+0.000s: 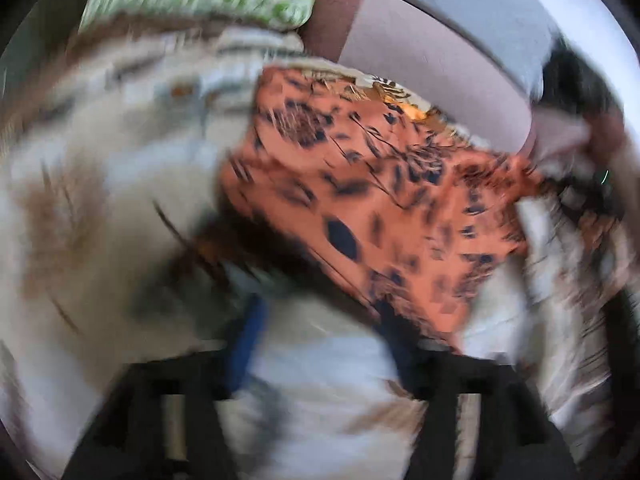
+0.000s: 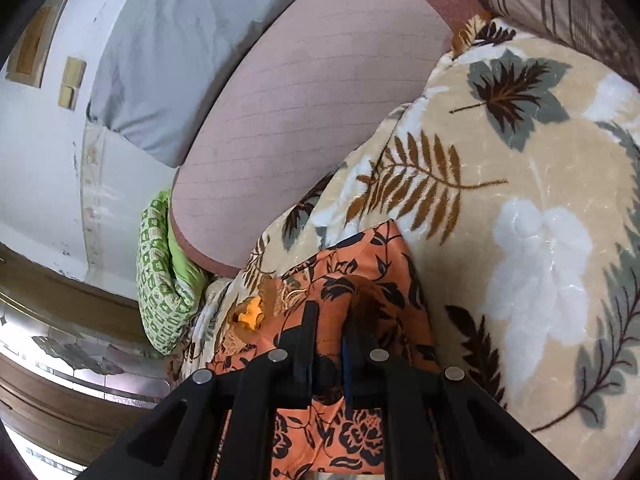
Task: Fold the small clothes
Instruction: 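Lift the hem with both tools and fold it toward the collar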
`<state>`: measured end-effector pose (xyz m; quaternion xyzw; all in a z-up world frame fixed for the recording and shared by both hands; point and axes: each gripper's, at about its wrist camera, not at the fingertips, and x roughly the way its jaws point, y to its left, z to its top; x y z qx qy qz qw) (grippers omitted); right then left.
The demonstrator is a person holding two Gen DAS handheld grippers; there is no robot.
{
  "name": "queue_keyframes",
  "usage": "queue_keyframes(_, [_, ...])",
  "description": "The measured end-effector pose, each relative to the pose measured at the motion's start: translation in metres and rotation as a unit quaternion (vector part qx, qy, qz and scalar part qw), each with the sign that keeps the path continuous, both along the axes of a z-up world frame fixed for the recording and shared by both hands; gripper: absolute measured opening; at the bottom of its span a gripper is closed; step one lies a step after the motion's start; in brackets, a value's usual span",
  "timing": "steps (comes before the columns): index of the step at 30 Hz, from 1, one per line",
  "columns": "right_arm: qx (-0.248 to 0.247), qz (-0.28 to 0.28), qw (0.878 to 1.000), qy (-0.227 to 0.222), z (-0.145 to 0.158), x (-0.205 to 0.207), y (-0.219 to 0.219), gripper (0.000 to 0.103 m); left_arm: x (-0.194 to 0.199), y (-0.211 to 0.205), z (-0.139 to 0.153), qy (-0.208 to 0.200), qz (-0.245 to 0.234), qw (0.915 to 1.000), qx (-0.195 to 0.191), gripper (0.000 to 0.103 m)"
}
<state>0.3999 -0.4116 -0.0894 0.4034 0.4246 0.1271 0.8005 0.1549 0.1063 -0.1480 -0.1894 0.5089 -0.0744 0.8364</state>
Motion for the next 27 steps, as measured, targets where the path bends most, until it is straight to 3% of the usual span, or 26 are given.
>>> queue_keyframes(1, [-0.004,0.000,1.000,-0.001,0.003,-0.001,0.002,0.011,-0.001,-0.005,-0.003,0.006,-0.006,0.9992,-0.040,0.067])
queue_keyframes(2, [-0.002,0.001,1.000,-0.003,0.002,-0.002,0.004,0.011,-0.002,-0.009,-0.003,0.005,-0.008,0.9983,-0.057,0.067])
queue_keyframes(5, [-0.002,0.001,1.000,-0.003,0.003,-0.005,0.008,0.011,0.002,-0.016,-0.008,0.008,0.002,0.9962,-0.087,0.072])
queue_keyframes(8, [-0.001,0.001,1.000,-0.001,0.001,-0.007,0.010,0.011,0.019,-0.022,-0.025,0.030,0.018,0.9944,-0.100,0.070])
queue_keyframes(10, [-0.002,0.004,1.000,0.001,-0.002,-0.008,0.012,0.011,0.027,-0.023,-0.033,0.054,0.032,0.9901,-0.125,0.051])
queue_keyframes(12, [-0.006,0.004,1.000,0.000,-0.002,-0.009,0.011,0.011,0.032,-0.026,-0.047,0.088,0.034,0.9832,-0.156,0.003])
queue_keyframes(14, [-0.009,0.006,1.000,-0.005,-0.001,-0.009,0.009,0.011,0.032,-0.029,-0.043,0.081,0.019,0.9851,-0.150,0.004])
queue_keyframes(18, [-0.006,0.007,1.000,-0.023,0.008,-0.005,0.003,0.011,0.052,-0.014,0.010,0.012,0.006,0.9895,-0.144,0.004])
queue_keyframes(22, [0.025,-0.011,0.999,-0.041,0.014,0.028,-0.009,0.011,0.133,0.019,0.070,-0.039,0.017,0.9849,-0.168,0.004])
queue_keyframes(25, [0.021,-0.039,0.999,-0.017,-0.006,0.068,-0.013,0.011,0.225,0.044,0.071,-0.032,0.053,0.9810,-0.184,0.005])
queue_keyframes(27, [0.025,-0.051,0.998,0.037,-0.037,0.093,-0.013,0.014,0.261,0.063,0.039,0.031,0.104,0.9779,-0.179,0.021])
